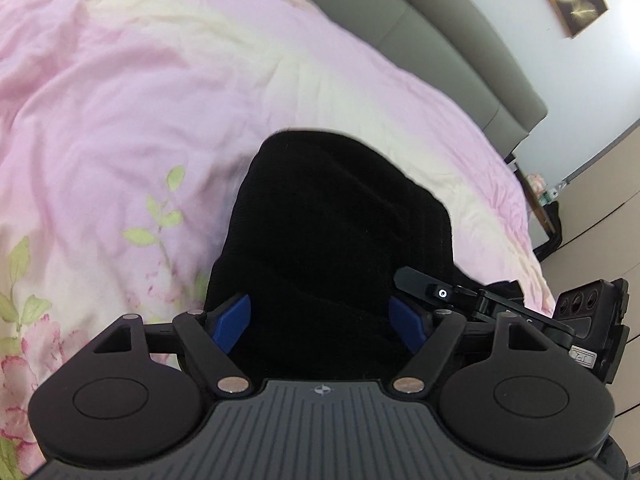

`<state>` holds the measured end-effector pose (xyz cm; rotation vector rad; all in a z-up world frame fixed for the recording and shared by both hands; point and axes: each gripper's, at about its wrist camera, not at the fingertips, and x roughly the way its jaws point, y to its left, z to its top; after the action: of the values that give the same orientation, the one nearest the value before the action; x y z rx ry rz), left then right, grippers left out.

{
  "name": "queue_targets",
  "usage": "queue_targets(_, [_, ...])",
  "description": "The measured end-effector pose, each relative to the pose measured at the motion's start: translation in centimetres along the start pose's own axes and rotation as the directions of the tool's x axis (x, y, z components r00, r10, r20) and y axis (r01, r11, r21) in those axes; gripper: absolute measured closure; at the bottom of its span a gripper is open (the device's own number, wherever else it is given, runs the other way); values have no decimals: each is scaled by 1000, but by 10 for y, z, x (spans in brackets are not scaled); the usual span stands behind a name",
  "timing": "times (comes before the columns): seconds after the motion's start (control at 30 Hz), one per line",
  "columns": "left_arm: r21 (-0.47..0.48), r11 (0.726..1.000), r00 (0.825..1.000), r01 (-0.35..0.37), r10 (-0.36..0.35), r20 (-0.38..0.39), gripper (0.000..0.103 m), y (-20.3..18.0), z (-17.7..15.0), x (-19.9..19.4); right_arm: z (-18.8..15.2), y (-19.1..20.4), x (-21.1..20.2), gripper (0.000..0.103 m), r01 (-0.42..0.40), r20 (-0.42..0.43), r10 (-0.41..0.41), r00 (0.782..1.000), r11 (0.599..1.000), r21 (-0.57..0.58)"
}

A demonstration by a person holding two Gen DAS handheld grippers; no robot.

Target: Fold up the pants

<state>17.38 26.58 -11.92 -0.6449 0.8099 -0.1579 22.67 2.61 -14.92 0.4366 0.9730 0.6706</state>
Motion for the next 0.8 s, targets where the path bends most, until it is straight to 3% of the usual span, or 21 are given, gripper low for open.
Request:
queue_targets(0.1, [55,997,993,58,-63,95,21,-10,1,-17,11,0,-28,81,-72,81,71,994,997,19])
queue_targets(0.17, [52,996,991,76,-81,102,18,-12,1,-20,16,-2,-39,82,-57,97,55,994,998,16])
queue_targets(0.27, [26,999,999,36,-37,36,17,-7,1,-7,15,-20,-35,81,27,70,-32,997,997,73])
queue_targets(0.37, [19,1000,997,0,2,-79,15,-3,-4,13,2,-40,-17,80,130,17,-133,991,987,98])
queue_targets(0.53, [151,982,977,-117,141,-161,14,-14,-19,33,-3,-50,-21,65,105,13,-107,994,986,126])
queue_targets(0.67, [157,980,978,-123,147,-150,14,-16,-21,30,-8,-22,-55,55,246,115,-236,965,966,-81])
queue_targets(0.8, [157,980,976,-125,150,-156,13,-16,-22,29,-34,-4,-64,61,187,79,-172,982,949,-254])
